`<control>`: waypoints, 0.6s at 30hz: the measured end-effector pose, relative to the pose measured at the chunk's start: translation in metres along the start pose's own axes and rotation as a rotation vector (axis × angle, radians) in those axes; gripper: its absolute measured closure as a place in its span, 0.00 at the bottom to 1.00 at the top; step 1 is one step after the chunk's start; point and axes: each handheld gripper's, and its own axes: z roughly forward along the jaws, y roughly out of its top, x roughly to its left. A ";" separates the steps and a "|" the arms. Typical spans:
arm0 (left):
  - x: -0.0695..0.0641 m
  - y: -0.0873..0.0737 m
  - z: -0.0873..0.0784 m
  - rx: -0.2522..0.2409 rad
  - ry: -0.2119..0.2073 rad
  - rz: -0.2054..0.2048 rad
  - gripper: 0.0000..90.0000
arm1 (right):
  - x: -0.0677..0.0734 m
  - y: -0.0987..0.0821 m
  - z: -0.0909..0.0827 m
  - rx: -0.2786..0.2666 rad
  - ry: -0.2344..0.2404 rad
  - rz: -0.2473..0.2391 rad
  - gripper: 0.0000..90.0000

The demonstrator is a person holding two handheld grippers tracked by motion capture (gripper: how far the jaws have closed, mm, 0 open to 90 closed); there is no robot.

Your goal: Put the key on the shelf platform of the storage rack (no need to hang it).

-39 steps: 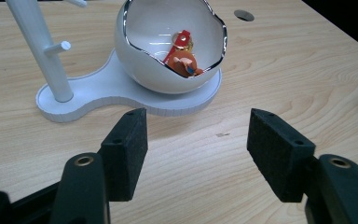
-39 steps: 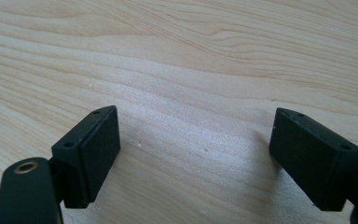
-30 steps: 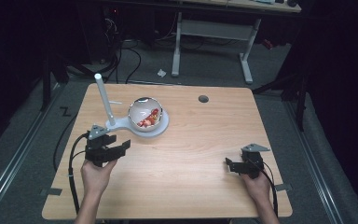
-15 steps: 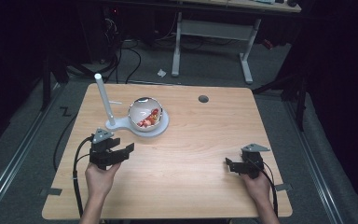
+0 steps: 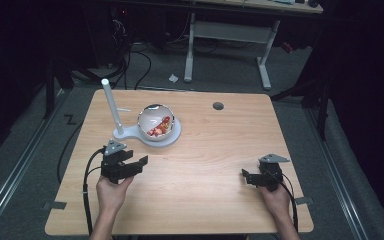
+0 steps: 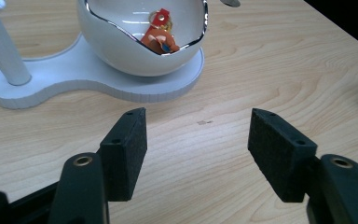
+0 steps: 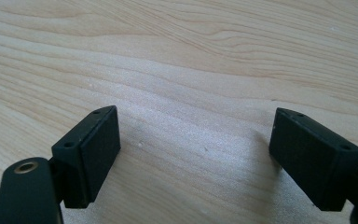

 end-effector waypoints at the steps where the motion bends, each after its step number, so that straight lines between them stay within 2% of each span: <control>1: 0.000 -0.003 0.001 0.004 0.009 0.001 0.42 | 0.000 0.000 0.000 0.000 0.000 -0.001 0.18; 3: 0.001 -0.004 0.002 0.004 0.007 0.011 0.42 | 0.000 0.000 0.000 0.000 0.000 0.000 0.18; 7: 0.002 -0.007 0.003 0.014 0.012 -0.005 0.42 | 0.000 0.000 0.000 0.000 0.000 0.000 0.18; 8: 0.003 -0.008 0.004 0.016 0.007 0.009 0.42 | 0.000 0.000 0.000 0.000 0.000 0.001 0.18; 11: 0.006 -0.010 0.005 0.025 0.007 0.017 0.42 | 0.000 0.000 0.000 0.000 0.000 0.000 0.18; 12: 0.006 -0.012 0.006 0.027 0.016 0.009 0.42 | 0.000 0.000 0.000 0.000 0.000 0.000 0.18; 13: 0.008 -0.015 0.008 0.034 0.012 0.025 0.43 | 0.000 0.000 0.000 0.000 0.000 0.000 0.18; 15: 0.007 -0.017 0.009 0.041 0.017 0.014 0.44 | 0.000 0.000 0.000 0.000 0.000 0.000 0.18; 17: 0.008 -0.020 0.011 0.049 0.021 0.031 0.44 | 0.000 0.000 0.000 0.000 0.000 0.000 0.18; 18: 0.008 -0.022 0.012 0.046 0.032 0.019 0.44 | 0.000 0.000 0.000 0.000 0.000 0.000 0.18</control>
